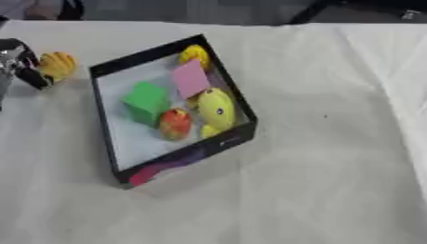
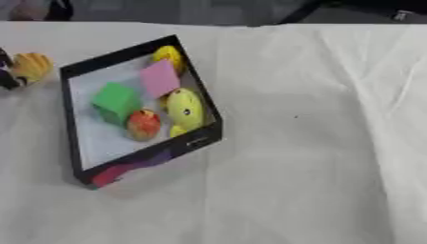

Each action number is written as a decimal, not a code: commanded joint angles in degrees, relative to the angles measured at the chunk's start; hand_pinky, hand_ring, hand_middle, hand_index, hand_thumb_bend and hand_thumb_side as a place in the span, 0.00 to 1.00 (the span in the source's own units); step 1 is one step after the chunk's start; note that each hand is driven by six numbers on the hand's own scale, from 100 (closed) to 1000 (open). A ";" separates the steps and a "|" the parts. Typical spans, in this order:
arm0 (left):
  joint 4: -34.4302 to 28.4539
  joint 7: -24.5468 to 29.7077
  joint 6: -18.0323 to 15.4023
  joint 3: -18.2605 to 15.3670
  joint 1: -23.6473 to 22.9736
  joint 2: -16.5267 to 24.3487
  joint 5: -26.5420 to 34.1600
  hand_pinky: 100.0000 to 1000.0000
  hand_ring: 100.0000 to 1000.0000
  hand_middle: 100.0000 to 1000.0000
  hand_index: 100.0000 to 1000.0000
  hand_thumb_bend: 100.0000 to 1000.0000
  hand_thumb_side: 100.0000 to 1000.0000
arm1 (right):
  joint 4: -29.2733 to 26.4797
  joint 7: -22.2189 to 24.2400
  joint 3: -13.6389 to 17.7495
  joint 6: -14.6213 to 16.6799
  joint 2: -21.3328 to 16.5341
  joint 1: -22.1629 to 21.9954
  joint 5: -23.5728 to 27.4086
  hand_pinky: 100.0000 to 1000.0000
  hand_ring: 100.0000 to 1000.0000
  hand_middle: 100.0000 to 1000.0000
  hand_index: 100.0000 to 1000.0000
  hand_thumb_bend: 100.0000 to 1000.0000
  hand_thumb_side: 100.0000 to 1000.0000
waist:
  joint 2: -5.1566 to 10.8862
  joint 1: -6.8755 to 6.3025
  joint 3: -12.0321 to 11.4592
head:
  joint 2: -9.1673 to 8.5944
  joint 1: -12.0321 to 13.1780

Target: Pick up objects on the table and place them in the box.

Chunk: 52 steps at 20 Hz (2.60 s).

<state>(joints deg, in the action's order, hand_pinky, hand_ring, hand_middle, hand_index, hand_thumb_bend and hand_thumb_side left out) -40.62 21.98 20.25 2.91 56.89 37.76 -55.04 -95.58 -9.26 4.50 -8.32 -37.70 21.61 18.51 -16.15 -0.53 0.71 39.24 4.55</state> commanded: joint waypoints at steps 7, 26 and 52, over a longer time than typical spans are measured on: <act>-12.86 0.70 -4.22 3.85 1.23 3.35 2.67 0.76 0.74 0.62 0.58 0.00 0.00 | -0.34 0.03 0.95 0.53 -1.34 -0.65 0.41 0.92 0.68 0.64 0.80 0.00 0.57 | 2.15 0.39 -1.09 | 2.21 -3.06; -68.65 11.83 -6.75 15.66 -8.68 15.24 25.43 0.74 0.72 0.60 0.57 0.00 0.01 | -0.54 0.56 0.73 0.85 -1.52 -0.89 0.54 0.92 0.68 0.64 0.80 0.00 0.55 | 4.30 0.09 -1.57 | 3.24 -6.94; -64.22 8.76 -8.71 27.81 -18.31 13.47 20.06 0.73 0.71 0.60 0.58 0.11 0.02 | -1.03 0.65 0.64 0.76 -0.49 -0.61 0.95 0.92 0.68 0.64 0.80 0.00 0.55 | 4.35 0.57 -0.90 | 2.87 -6.58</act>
<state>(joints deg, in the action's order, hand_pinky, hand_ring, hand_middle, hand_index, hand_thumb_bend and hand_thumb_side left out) -104.91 31.61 11.72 31.28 38.14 50.39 -34.34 -95.57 -8.58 4.54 -7.62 -37.17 20.61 18.99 -13.91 -0.53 -0.12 42.28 -2.03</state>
